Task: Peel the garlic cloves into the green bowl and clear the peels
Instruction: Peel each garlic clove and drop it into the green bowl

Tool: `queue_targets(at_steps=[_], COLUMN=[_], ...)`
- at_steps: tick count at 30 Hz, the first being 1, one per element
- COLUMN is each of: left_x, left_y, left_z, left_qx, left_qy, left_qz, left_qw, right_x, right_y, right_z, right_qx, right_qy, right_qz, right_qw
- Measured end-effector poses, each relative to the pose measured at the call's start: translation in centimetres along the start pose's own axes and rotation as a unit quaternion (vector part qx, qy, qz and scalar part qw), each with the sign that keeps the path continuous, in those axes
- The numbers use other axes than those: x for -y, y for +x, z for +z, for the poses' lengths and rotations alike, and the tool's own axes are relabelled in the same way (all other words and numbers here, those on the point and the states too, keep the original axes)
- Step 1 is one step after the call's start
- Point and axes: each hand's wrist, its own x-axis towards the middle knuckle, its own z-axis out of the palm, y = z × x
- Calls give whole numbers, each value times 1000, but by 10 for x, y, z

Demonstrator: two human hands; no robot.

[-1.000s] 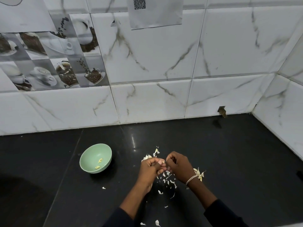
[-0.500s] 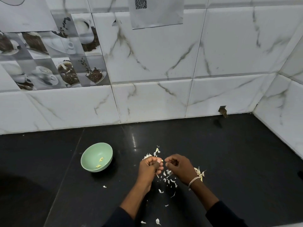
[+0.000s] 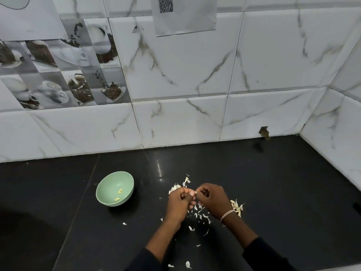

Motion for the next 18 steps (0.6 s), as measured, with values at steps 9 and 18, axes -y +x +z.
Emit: queue_targets(at_steps=[9, 18], left_x=[-1, -3], left_y=[0, -1], left_z=[1, -1], left_qx=[-2, 27], left_qy=[51, 75], left_qz=[19, 18], left_qw=[999, 997], right_x=[2, 3], right_y=[0, -3], right_z=[-1, -4], right_qx=[-2, -3], right_qy=[0, 57], right_qz=[2, 30], right_qw=[1000, 998])
